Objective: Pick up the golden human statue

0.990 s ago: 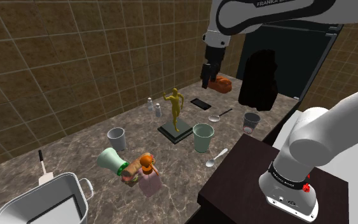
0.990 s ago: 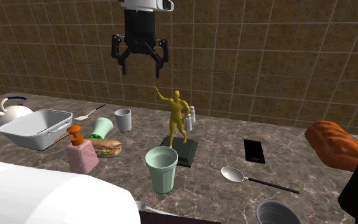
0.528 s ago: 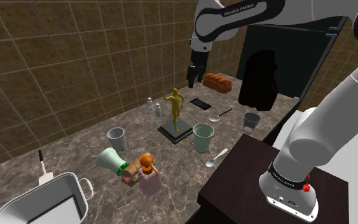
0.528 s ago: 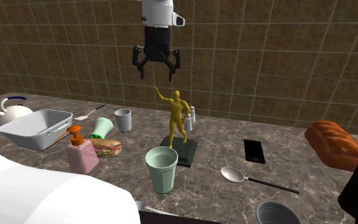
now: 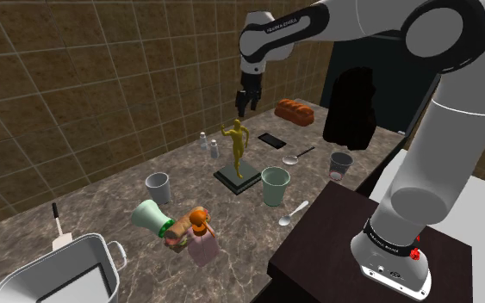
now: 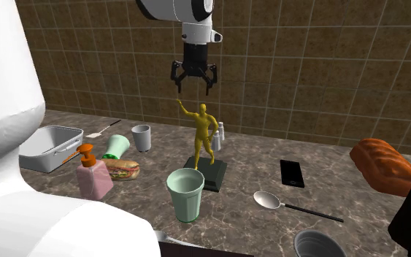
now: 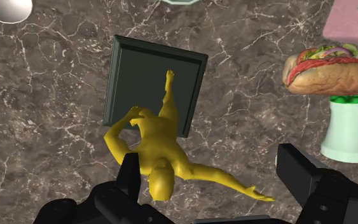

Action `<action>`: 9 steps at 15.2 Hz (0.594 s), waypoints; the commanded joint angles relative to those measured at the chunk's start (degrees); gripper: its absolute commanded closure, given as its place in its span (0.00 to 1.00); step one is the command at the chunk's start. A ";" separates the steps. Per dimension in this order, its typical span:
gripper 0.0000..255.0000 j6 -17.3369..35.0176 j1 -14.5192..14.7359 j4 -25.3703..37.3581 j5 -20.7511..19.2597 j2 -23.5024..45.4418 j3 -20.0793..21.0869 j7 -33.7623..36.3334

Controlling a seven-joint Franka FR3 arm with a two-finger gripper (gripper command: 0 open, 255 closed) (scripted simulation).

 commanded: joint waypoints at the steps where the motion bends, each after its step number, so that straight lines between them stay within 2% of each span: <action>1: 0.00 0.47 -0.45 4.29 0.54 4.74 -0.32 -1.00; 5: 0.00 -0.46 -1.25 14.71 1.49 14.15 -0.44 -2.00; 9: 0.00 1.52 -1.33 13.87 1.68 15.29 -0.36 -2.28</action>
